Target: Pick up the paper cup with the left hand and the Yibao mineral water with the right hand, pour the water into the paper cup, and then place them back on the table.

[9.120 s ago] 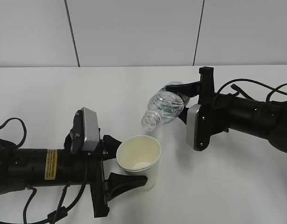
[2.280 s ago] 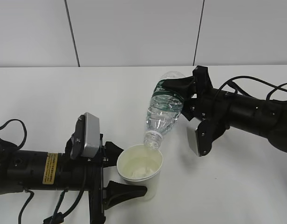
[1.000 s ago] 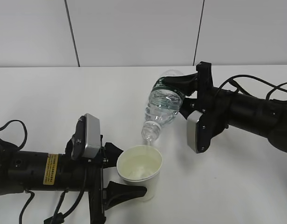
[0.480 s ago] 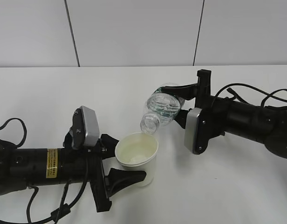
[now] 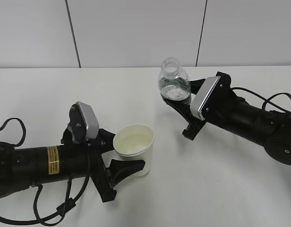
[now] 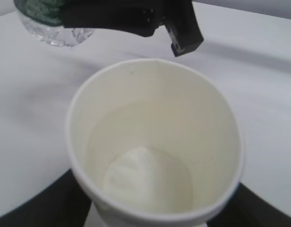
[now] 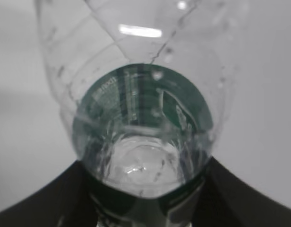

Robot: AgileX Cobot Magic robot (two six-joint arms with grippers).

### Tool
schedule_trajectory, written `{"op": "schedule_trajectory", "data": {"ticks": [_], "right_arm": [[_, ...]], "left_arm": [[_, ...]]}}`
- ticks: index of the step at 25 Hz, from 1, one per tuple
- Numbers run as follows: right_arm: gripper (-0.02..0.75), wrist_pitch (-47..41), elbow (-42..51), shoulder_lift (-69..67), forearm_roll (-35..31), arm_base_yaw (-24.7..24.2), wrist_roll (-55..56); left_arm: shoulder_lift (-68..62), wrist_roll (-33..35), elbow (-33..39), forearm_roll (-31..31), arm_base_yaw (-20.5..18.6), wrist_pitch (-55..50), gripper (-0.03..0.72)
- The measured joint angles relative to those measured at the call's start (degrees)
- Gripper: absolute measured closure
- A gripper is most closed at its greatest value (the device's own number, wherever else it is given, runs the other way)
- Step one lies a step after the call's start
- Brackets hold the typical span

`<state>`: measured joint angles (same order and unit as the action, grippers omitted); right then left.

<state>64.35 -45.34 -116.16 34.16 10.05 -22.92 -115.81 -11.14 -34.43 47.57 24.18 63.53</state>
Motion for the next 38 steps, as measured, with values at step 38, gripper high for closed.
{"op": "schedule_trajectory", "data": {"ticks": [38], "right_arm": [[0.383, -11.61, 0.00, -1.39, 1.45, 0.00, 39.17]], "left_arm": [[-7.81, 6.18, -7.11, -22.56, -0.48, 0.00, 0.221]]}}
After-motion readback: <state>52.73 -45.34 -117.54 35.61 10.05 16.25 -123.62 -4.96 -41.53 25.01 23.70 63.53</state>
